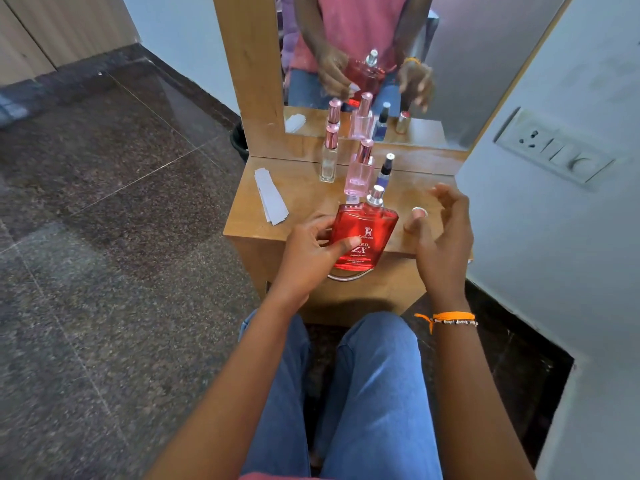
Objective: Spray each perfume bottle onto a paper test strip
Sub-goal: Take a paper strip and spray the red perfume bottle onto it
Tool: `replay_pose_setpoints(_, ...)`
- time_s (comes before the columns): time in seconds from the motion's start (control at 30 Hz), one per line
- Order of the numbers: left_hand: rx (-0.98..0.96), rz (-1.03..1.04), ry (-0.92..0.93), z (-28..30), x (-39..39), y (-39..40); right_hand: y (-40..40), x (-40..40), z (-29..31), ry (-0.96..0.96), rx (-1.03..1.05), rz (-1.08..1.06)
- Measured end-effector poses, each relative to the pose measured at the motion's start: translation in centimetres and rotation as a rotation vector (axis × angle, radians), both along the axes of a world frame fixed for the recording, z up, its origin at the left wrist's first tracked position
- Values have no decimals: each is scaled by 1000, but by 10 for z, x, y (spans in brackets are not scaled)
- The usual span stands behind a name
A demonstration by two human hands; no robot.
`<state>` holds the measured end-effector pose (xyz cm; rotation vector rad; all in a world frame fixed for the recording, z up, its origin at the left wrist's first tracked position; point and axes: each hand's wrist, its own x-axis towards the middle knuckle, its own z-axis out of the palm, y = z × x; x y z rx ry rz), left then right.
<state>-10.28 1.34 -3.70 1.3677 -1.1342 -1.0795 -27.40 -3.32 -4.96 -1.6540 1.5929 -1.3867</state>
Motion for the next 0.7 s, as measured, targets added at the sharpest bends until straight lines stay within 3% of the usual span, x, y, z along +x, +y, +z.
replay_pose_setpoints(0.2, -39, 22, 5, 5, -5, 0, 21, 31, 12, -148, 59, 406)
replay_pose_setpoints(0.4, -132, 145, -172, 11, -15, 2, 17, 54, 6, -212, 23, 319)
replay_pose_setpoints(0.47, -107, 78, -186, 14, -13, 4, 16, 53, 7, -265, 5, 294)
replay_pose_setpoints(0.6, 28, -144, -50, 24, 2, 7, 18, 41, 11, -428, 30, 396)
replay_pose_setpoints(0.7, 12, -31, -116, 27, 11, 4, 17, 33, 11, -718, 161, 521)
